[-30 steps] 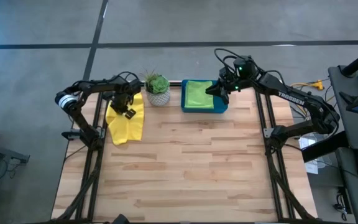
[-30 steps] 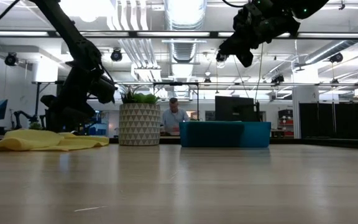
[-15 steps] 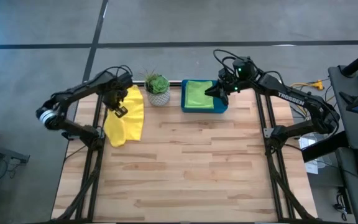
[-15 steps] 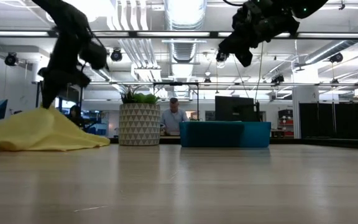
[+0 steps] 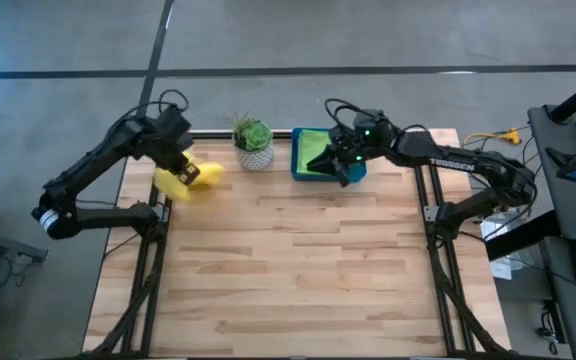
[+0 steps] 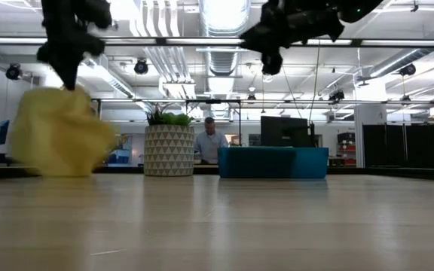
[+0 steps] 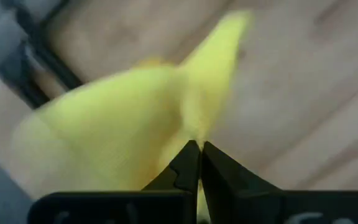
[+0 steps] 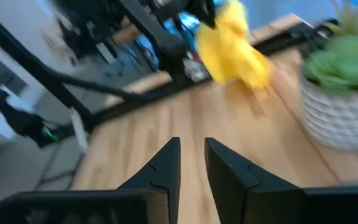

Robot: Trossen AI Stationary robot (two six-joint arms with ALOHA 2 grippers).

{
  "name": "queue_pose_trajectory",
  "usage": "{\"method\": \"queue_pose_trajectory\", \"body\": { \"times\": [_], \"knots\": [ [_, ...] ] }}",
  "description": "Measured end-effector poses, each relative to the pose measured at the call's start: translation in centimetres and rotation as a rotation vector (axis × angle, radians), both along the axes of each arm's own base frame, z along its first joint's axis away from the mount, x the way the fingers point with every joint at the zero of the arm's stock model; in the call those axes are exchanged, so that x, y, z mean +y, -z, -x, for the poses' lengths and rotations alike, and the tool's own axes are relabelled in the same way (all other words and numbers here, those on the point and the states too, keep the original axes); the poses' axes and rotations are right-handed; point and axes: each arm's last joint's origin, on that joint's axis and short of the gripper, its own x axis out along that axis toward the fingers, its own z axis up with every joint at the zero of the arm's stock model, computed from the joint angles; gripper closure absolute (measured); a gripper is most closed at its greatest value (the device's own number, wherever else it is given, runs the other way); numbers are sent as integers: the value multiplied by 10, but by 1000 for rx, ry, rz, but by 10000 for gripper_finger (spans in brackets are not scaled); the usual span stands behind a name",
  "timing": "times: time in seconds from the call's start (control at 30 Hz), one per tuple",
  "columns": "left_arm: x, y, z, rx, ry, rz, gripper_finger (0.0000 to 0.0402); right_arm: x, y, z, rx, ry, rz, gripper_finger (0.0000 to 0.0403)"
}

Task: Fold microfiber towels
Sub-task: Fold the yellow microfiber towel on top of the green microfiber towel into the dark blue bin

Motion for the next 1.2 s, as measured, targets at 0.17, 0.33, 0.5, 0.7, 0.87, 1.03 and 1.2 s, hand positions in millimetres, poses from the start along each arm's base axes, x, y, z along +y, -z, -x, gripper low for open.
{"method": "queue_pose_trajectory", "body": {
  "times": [0.17, 0.33, 0.5, 0.7, 0.87, 1.03, 1.2],
  "knots": [
    [-12, -21, 1, 47, 77, -24, 401, 20, -2, -27, -119, -41, -99, 335],
    [-28, -48, 6, -110, 361, -118, 401, 50, -3, -50, -220, -70, -98, 335],
    [-44, -70, 14, -287, 437, -160, 401, 80, -14, -74, -267, -86, -22, 335],
    [-47, -86, 12, -511, 394, -171, 401, 106, -32, -111, -334, -165, 24, 335],
    [-43, -97, 8, -662, 241, -189, 401, 106, -41, -144, -376, -129, 83, 335],
    [-37, -108, 1, -852, 95, -192, 401, 108, -59, -159, -309, 195, 310, 335],
    [-34, -120, -6, -990, 108, -228, 401, 117, -69, -165, -236, 359, 548, 331]
  ]
}}
